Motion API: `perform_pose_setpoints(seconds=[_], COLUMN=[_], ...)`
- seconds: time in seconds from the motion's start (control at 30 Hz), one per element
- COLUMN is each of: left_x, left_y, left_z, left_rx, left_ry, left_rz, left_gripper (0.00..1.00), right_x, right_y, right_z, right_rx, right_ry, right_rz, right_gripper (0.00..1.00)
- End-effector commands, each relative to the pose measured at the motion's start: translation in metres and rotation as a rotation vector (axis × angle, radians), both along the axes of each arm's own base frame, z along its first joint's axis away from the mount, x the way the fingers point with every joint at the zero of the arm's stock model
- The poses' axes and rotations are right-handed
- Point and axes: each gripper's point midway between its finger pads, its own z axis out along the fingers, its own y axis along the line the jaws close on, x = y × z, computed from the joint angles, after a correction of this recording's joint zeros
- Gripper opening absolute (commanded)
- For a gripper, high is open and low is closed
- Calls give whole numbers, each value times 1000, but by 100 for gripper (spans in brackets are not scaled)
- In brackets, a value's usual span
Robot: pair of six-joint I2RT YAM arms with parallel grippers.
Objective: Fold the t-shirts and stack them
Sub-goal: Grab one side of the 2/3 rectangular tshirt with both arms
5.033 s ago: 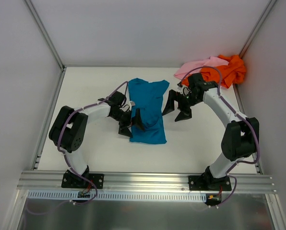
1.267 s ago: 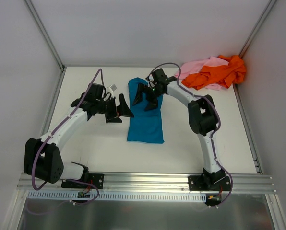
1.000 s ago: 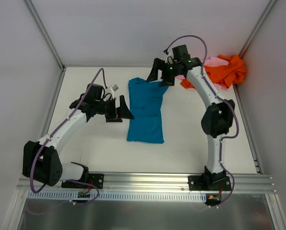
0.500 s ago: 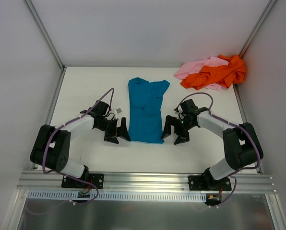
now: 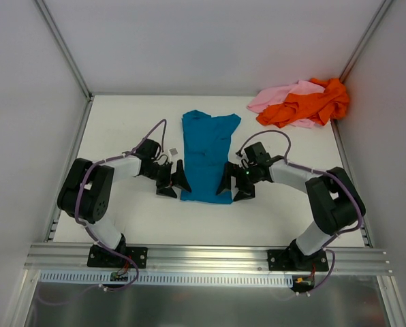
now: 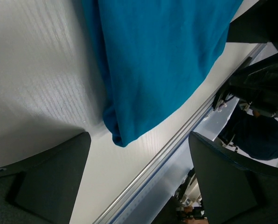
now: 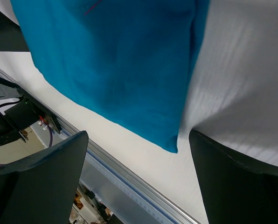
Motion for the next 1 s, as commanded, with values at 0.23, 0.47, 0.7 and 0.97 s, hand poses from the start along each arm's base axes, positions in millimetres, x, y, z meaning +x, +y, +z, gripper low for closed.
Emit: perform_pose_setpoints(seconds=[0.23, 0.47, 0.7, 0.97], left_x=[20, 17, 5, -40], left_y=[-17, -32, -28, -15], left_z=[-12, -9, 18, 33], left_rx=[12, -12, 2, 23], left_ry=[-24, -7, -7, 31], left_rz=[-2, -37, -52, -53], left_gripper=[69, 0, 0, 0], right_x=[-18, -23, -32, -50], right_y=[12, 9, -1, -8], right_z=[-18, -14, 4, 18], right_rx=[23, 6, -17, 2], right_ry=[47, 40, 19, 27], right_rz=[-23, -11, 18, 40], right_gripper=[58, 10, 0, 0])
